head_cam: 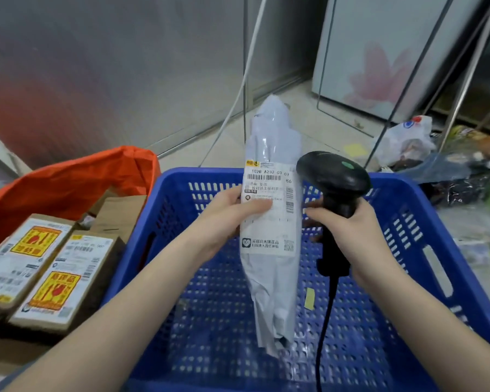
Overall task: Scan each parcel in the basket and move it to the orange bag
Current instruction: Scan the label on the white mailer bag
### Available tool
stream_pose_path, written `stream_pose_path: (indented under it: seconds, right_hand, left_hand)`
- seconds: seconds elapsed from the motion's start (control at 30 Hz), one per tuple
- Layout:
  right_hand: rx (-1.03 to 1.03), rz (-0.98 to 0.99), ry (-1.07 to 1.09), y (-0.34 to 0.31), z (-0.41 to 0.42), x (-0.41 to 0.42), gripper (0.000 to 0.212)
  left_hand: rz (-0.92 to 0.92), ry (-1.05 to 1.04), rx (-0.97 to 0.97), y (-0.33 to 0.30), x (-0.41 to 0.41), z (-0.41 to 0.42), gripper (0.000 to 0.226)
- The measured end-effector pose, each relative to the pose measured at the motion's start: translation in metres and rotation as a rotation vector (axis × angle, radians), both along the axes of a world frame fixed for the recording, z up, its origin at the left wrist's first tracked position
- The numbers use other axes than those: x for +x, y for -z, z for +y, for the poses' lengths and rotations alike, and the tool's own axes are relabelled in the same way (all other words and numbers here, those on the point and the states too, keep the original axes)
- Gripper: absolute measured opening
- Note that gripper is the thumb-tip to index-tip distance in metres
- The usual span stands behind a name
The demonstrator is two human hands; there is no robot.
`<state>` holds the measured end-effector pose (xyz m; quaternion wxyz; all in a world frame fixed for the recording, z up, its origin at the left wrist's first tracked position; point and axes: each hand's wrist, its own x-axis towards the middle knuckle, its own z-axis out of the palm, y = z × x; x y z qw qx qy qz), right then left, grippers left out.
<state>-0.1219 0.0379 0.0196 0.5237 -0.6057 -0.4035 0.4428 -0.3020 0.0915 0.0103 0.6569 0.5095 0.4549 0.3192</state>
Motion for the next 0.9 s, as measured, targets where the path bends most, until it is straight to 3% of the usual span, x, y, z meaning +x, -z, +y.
stream_pose_path:
  seconds: [0.1, 0.3, 0.9]
  right_hand:
    - [-0.021, -0.033, -0.062, -0.003, -0.001, 0.002, 0.012]
    - [-0.033, 0.116, -0.186, -0.01, -0.002, -0.006, 0.022]
    - [-0.12, 0.149, -0.229, -0.017, -0.009, -0.019, 0.025]
  left_hand:
    - [0.036, -0.111, 0.083, -0.002, -0.002, 0.006, 0.027]
    - [0.056, -0.218, 0.201, -0.004, -0.003, 0.006, 0.02]
    - [0.184, -0.293, 0.365, 0.003, 0.003, -0.003, 0.019]
